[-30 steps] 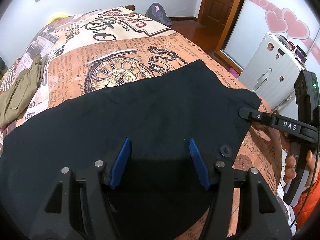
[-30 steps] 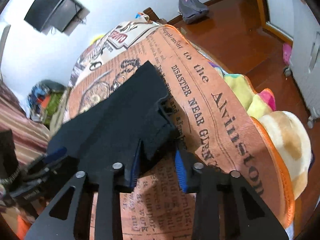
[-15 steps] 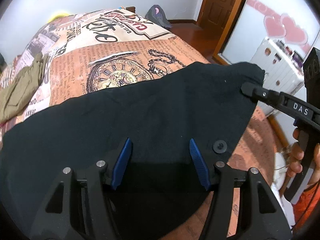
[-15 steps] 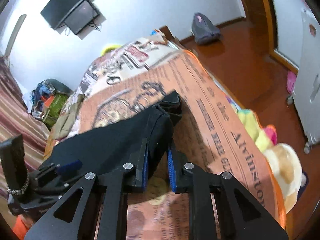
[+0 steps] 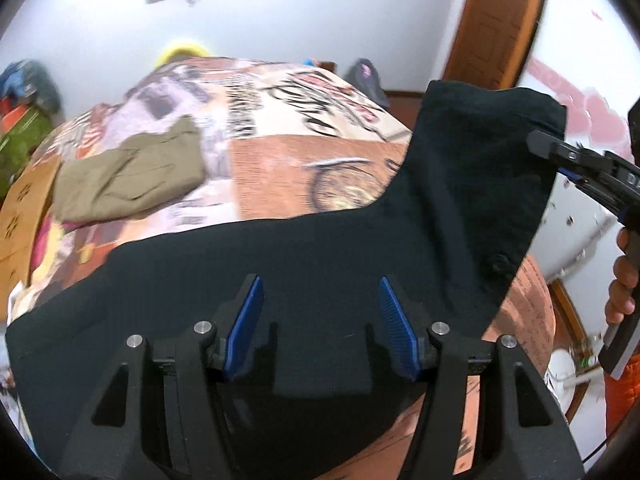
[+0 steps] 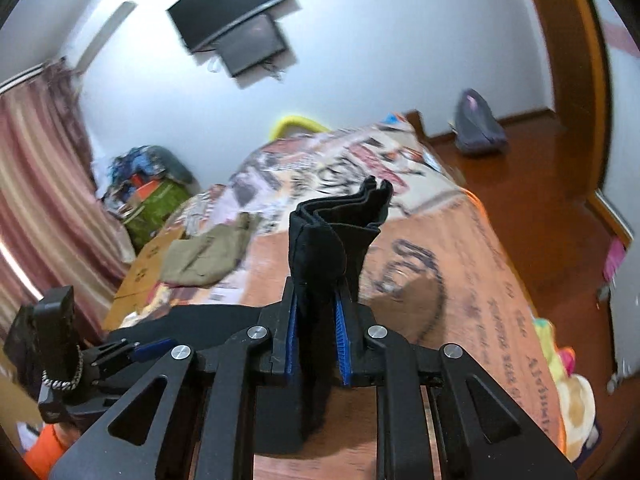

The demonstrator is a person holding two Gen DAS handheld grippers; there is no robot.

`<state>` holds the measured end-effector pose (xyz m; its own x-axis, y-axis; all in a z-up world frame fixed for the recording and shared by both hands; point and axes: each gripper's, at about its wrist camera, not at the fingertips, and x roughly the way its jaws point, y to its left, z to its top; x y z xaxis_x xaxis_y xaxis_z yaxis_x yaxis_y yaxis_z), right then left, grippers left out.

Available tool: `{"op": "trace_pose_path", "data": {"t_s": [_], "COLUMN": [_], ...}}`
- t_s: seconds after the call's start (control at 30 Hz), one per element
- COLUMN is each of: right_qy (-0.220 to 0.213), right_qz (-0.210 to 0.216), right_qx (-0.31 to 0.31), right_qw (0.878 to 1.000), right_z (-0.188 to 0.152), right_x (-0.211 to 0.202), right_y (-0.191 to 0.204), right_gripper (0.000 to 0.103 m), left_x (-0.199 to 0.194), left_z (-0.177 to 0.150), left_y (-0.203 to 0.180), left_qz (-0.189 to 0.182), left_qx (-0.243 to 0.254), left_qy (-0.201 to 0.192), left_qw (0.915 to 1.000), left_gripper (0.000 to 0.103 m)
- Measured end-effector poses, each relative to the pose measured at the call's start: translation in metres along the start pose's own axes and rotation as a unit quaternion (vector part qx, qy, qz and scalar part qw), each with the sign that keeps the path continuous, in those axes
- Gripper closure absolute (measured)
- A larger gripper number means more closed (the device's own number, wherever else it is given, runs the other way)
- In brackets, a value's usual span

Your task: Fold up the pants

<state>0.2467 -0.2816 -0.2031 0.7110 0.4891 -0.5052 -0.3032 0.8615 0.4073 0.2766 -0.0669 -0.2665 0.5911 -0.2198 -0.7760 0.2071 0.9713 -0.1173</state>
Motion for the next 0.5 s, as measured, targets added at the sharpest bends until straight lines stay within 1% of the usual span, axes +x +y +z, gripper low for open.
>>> {"op": "trace_pose_path", "data": {"t_s": [0.13,0.27,0.33,0.4,0.5], "right_qy": [0.007,0.034,0.058,0.098,0.155], "right_qz": [0.023,0.042,0.052,0.062,0.06], "right_qx": [-0.034,-0.071,-0.087,-0.105,-0.136], "right_qw": [0.999,0.996,0.993,0.988,0.977], "right_z": [0.001,-0.01,-0.024,-0.05,-0.09], "right_x": [0.015,0.041,0.057,0.077,0.102], "right_y": [0.043,0.086,0.103,0.119,0.134], "right_gripper": [0.088,0.088,0.088,0.088,0.088], "left_x": [-0.02,-0.034,-0.039,-0.042,-0.045], "left_z": [-0.011,-0.028,-0.037,-0.047,-0.062], "left_y": [0.037,0.07,0.085,0.098,0.113], "left_qz": [0.016,0.024,0.028,0.032,0.038], "left_qx": [-0.03,-0.056,-0.068,-0.08,-0.095], "left_qy": [-0.014,-0.017,-0.016,-0.013,-0.006], "left_qw": [0.9993,0.998,0.9971,0.9962,0.9948], "left_gripper": [0.043,0.043,0.043,0.043,0.043]}}
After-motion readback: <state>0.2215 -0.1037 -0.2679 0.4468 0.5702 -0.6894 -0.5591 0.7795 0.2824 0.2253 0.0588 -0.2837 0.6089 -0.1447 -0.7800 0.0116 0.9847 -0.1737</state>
